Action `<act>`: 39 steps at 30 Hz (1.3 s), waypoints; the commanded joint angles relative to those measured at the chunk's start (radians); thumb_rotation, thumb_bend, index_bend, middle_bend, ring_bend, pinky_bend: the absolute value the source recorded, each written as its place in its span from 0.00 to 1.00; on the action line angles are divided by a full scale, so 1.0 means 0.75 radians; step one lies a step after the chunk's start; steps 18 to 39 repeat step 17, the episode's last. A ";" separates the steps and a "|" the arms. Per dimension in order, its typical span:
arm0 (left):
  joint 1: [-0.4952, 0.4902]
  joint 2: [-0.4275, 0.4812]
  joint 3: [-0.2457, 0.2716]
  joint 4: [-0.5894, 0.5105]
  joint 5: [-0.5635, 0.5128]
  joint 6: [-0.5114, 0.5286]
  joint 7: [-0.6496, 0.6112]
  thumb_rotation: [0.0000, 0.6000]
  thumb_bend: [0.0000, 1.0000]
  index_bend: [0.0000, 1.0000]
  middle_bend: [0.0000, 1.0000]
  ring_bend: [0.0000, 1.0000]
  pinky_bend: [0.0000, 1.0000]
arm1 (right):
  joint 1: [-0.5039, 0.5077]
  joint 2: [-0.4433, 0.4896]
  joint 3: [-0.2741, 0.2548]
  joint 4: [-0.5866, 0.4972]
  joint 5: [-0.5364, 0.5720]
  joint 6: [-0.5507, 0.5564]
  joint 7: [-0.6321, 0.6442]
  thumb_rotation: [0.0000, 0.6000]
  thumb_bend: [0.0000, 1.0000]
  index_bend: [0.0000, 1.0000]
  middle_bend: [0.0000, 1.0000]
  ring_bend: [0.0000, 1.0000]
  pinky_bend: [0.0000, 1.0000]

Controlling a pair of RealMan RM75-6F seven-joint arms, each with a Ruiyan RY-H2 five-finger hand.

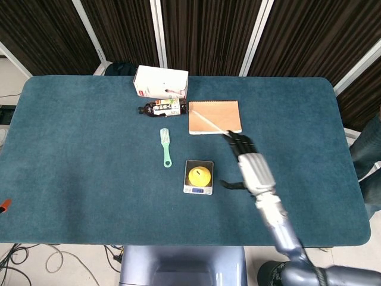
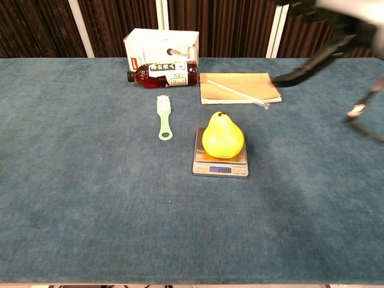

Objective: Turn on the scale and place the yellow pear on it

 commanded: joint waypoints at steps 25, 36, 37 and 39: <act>-0.008 -0.004 -0.001 0.021 -0.007 -0.027 -0.019 1.00 0.00 0.04 0.00 0.00 0.00 | -0.595 0.194 -0.450 0.451 -0.521 0.578 0.118 1.00 0.13 0.00 0.00 0.00 0.00; -0.008 -0.004 -0.001 0.021 -0.007 -0.027 -0.019 1.00 0.00 0.04 0.00 0.00 0.00 | -0.595 0.194 -0.450 0.451 -0.521 0.578 0.118 1.00 0.13 0.00 0.00 0.00 0.00; -0.008 -0.004 -0.001 0.021 -0.007 -0.027 -0.019 1.00 0.00 0.04 0.00 0.00 0.00 | -0.595 0.194 -0.450 0.451 -0.521 0.578 0.118 1.00 0.13 0.00 0.00 0.00 0.00; -0.008 -0.004 -0.001 0.021 -0.007 -0.027 -0.019 1.00 0.00 0.04 0.00 0.00 0.00 | -0.595 0.194 -0.450 0.451 -0.521 0.578 0.118 1.00 0.13 0.00 0.00 0.00 0.00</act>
